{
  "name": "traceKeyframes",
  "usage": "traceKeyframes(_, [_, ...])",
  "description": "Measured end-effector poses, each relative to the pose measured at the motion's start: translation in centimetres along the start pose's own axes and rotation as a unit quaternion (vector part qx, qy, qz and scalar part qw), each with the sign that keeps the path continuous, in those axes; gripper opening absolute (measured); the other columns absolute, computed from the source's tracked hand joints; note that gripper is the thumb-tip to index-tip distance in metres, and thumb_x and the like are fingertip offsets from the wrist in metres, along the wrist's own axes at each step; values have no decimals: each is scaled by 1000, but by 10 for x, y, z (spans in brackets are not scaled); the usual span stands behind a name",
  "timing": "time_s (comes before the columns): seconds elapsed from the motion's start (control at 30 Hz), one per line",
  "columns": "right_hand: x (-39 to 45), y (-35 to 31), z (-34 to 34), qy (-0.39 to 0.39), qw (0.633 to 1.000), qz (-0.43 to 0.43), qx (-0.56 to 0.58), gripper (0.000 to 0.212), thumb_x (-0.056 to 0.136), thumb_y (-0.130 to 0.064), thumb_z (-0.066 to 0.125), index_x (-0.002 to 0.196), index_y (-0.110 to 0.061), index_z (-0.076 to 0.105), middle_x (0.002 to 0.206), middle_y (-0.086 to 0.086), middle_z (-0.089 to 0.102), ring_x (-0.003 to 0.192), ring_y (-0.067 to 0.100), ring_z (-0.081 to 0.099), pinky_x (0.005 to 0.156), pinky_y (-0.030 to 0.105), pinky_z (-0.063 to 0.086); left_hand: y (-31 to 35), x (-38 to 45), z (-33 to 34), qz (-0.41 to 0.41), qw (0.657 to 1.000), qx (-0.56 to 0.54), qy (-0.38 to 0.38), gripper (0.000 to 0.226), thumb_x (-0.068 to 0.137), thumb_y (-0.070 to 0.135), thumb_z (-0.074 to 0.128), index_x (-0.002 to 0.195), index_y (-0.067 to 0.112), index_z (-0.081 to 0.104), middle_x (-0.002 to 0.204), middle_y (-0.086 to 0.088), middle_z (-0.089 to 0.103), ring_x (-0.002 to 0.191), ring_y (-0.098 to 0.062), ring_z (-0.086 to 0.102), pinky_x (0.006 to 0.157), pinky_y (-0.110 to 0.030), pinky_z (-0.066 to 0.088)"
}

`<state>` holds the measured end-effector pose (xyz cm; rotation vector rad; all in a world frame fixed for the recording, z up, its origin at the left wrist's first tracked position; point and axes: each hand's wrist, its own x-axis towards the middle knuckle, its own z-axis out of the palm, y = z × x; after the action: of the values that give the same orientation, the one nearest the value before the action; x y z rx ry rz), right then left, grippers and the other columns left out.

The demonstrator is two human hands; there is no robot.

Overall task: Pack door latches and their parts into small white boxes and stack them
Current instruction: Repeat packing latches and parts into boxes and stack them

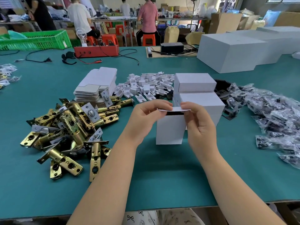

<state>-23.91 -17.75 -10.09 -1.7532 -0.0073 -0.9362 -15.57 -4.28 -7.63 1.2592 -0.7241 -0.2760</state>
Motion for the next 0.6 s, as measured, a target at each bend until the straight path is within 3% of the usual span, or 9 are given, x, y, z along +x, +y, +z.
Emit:
traceKeyframes(0.07, [-1, 1, -2, -19, 1000, -3, 2, 18, 93, -29, 45, 103, -38, 57, 111, -18, 59, 105, 5, 56, 84, 21, 42, 1, -1, -2, -24, 999, 0, -48, 17, 66, 22, 66, 77, 29, 77, 99, 12, 71, 97, -10, 60, 85, -24, 46])
traceKeyframes(0.13, [-2, 0, -2, -28, 1000, -1, 11, 17, 89, -38, 46, 102, -39, 58, 116, -22, 58, 114, 6, 54, 87, 19, 42, 2, -2, -5, -30, 999, 4, -42, 14, 65, 26, 72, 77, 29, 76, 102, 11, 71, 97, -10, 59, 85, -24, 48])
traceKeyframes(0.27, [-2, 0, 0, -21, 1000, 1, -11, 17, 91, -25, 53, 102, -37, 58, 118, -21, 55, 116, 6, 53, 87, 13, 41, 1, -2, -7, -35, 999, 16, -37, 34, 71, 4, 74, 95, 28, 76, 99, 10, 72, 90, -5, 63, 77, -18, 52])
traceKeyframes(0.4, [-2, -2, 1, -17, 999, -19, -47, 27, 93, -16, 52, 108, -39, 54, 112, -23, 54, 105, -9, 50, 84, 7, 39, 1, -3, -2, -20, 999, 37, -2, 30, 75, 6, 71, 101, 22, 74, 94, 8, 73, 87, -4, 65, 75, -17, 51])
traceKeyframes(0.6, [4, -3, 2, 9, 1000, -3, -23, 23, 93, -26, 52, 100, -47, 57, 94, -27, 58, 87, -2, 53, 78, 13, 40, 3, -4, 3, -17, 999, 27, 18, 18, 86, 22, 63, 92, 31, 78, 94, 5, 73, 89, -7, 64, 81, -21, 52])
